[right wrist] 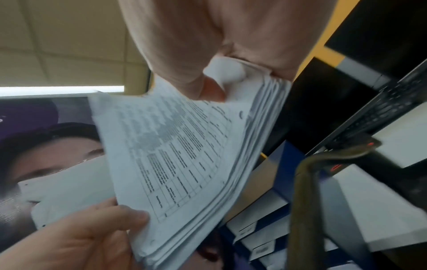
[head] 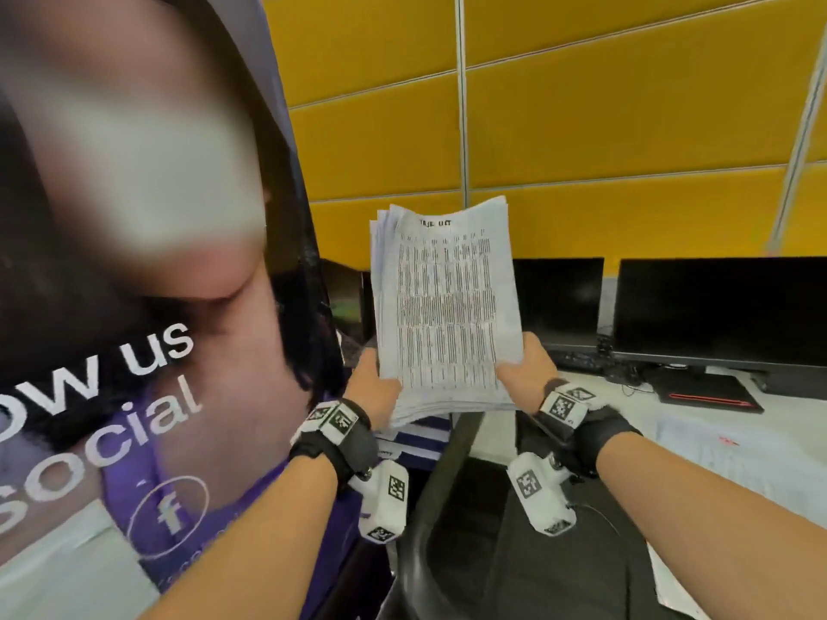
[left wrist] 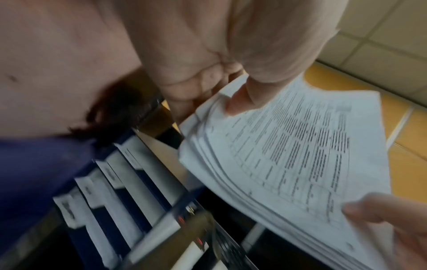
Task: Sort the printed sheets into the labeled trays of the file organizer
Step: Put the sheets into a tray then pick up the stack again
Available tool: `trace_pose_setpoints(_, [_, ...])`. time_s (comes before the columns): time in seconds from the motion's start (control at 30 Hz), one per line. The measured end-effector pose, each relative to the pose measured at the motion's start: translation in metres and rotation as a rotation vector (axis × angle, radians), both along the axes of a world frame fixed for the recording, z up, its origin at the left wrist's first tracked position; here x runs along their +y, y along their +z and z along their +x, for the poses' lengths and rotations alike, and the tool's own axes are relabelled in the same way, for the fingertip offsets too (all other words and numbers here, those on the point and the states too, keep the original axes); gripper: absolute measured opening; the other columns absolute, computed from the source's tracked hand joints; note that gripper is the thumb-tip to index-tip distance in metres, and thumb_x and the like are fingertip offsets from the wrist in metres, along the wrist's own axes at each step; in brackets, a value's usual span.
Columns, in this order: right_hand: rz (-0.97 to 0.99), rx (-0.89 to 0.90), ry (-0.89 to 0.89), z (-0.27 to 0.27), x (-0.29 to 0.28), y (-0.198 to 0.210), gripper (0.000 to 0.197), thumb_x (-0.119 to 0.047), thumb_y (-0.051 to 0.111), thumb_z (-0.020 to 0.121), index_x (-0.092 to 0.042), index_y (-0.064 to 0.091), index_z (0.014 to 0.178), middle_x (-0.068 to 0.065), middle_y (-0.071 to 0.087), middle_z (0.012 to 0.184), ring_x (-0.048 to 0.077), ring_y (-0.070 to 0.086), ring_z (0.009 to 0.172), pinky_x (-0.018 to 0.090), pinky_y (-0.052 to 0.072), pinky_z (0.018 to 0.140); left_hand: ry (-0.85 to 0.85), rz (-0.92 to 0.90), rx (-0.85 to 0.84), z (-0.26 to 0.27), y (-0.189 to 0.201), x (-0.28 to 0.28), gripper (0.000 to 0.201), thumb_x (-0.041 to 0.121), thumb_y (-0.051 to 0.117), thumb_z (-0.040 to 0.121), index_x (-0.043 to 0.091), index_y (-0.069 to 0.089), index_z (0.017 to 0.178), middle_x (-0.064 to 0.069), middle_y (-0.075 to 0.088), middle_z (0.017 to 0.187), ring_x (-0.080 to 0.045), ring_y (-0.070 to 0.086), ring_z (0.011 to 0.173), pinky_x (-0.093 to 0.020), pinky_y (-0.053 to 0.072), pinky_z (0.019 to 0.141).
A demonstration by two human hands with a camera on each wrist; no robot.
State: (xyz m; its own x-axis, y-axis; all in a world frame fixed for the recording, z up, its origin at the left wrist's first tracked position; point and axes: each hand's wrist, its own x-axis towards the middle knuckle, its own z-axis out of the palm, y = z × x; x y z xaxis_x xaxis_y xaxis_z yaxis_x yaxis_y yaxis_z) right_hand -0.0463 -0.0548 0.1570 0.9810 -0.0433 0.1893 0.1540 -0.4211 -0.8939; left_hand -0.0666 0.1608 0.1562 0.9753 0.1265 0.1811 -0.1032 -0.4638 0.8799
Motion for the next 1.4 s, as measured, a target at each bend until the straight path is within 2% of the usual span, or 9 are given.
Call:
trace_pose_setpoints(0.13, [0.075, -0.073, -0.145, -0.024, -0.061, -0.020, 0.027, -0.005, 0.049, 0.090, -0.012, 0.041, 0.115, -0.004, 0.051, 0.090, 0.013, 0.052, 0.078, 0.023, 0.045, 0.067, -0.103, -0.042, -0.081, 0.018, -0.040, -0.073, 0.062, 0.026, 0.070, 0.076, 0.019, 0.044, 0.132, 0.008, 0.059, 0.119, -0.012, 0.057, 0.111, -0.027, 0.045, 0.096])
trace_pose_setpoints(0.23, [0.089, -0.089, -0.178, -0.039, -0.096, -0.046, 0.031, 0.001, 0.045, 0.091, -0.018, 0.037, 0.115, -0.012, 0.049, 0.089, -0.002, 0.049, 0.073, 0.005, 0.042, 0.054, -0.076, -0.143, -0.041, 0.017, -0.075, -0.114, 0.063, 0.010, 0.061, 0.080, 0.018, 0.039, 0.138, 0.005, 0.056, 0.121, -0.015, 0.054, 0.110, -0.025, 0.041, 0.093])
trace_pose_setpoints(0.47, [0.037, 0.157, -0.171, -0.049, -0.134, -0.148, 0.049, 0.001, 0.056, 0.081, -0.025, 0.039, 0.119, -0.003, 0.059, 0.102, 0.018, 0.061, 0.096, 0.035, 0.053, 0.086, -0.153, -0.151, 0.191, -0.015, -0.170, -0.163, 0.061, 0.002, 0.062, 0.081, 0.029, 0.037, 0.130, 0.007, 0.058, 0.112, -0.014, 0.055, 0.108, -0.030, 0.046, 0.096])
trace_pose_setpoints(0.6, [0.099, 0.205, -0.209, -0.055, -0.149, -0.178, 0.053, 0.008, 0.051, 0.082, -0.016, 0.040, 0.128, -0.003, 0.059, 0.096, 0.009, 0.058, 0.083, 0.019, 0.049, 0.066, -0.201, -0.021, 0.269, -0.028, -0.202, -0.158, 0.036, 0.003, 0.065, 0.081, 0.025, 0.047, 0.104, 0.005, 0.064, 0.105, -0.015, 0.062, 0.103, -0.030, 0.050, 0.091])
trace_pose_setpoints(0.77, [0.070, 0.147, -0.217, -0.053, -0.161, -0.167, 0.043, 0.004, 0.057, 0.079, -0.016, 0.049, 0.115, -0.001, 0.059, 0.098, 0.006, 0.055, 0.083, 0.012, 0.041, 0.058, -0.138, -0.038, 0.136, -0.021, -0.173, -0.155, 0.053, 0.013, 0.080, 0.072, 0.028, 0.045, 0.108, 0.022, 0.053, 0.094, 0.001, 0.054, 0.089, -0.015, 0.041, 0.082])
trace_pose_setpoints(0.9, [0.078, 0.066, -0.187, -0.048, -0.164, -0.149, 0.035, 0.003, 0.062, 0.079, -0.013, 0.056, 0.110, -0.005, 0.062, 0.096, 0.008, 0.057, 0.087, 0.011, 0.041, 0.063, -0.122, -0.079, 0.013, -0.011, -0.152, -0.152, 0.066, 0.008, 0.080, 0.071, 0.022, 0.047, 0.127, 0.014, 0.057, 0.113, -0.004, 0.053, 0.106, 0.007, 0.034, 0.075])
trace_pose_setpoints(1.03, [0.133, 0.099, -0.164, -0.041, -0.159, -0.145, 0.047, 0.005, 0.064, 0.072, -0.012, 0.054, 0.114, 0.004, 0.064, 0.100, 0.018, 0.062, 0.092, 0.023, 0.048, 0.069, -0.116, -0.143, 0.053, -0.013, -0.146, -0.154, 0.059, 0.014, 0.078, 0.074, 0.029, 0.047, 0.121, 0.013, 0.058, 0.115, -0.008, 0.054, 0.111, -0.021, 0.039, 0.094])
trace_pose_setpoints(1.3, [0.306, -0.028, -0.253, -0.044, -0.163, -0.110, 0.040, 0.006, 0.060, 0.080, -0.019, 0.047, 0.109, 0.004, 0.060, 0.094, 0.013, 0.059, 0.077, 0.016, 0.046, 0.060, -0.041, -0.220, -0.108, -0.002, -0.114, -0.152, 0.031, 0.035, 0.074, 0.078, 0.015, 0.054, 0.090, -0.009, 0.066, 0.090, -0.017, 0.060, 0.077, -0.032, 0.052, 0.073])
trace_pose_setpoints(1.4, [0.284, -0.046, -0.222, -0.046, -0.162, -0.102, 0.035, 0.002, 0.057, 0.085, -0.019, 0.052, 0.113, 0.000, 0.062, 0.094, 0.008, 0.061, 0.077, 0.012, 0.045, 0.058, -0.118, -0.178, -0.110, -0.005, -0.103, -0.159, 0.019, 0.038, 0.064, 0.086, 0.025, 0.059, 0.099, 0.003, 0.068, 0.101, -0.013, 0.064, 0.094, -0.034, 0.053, 0.084])
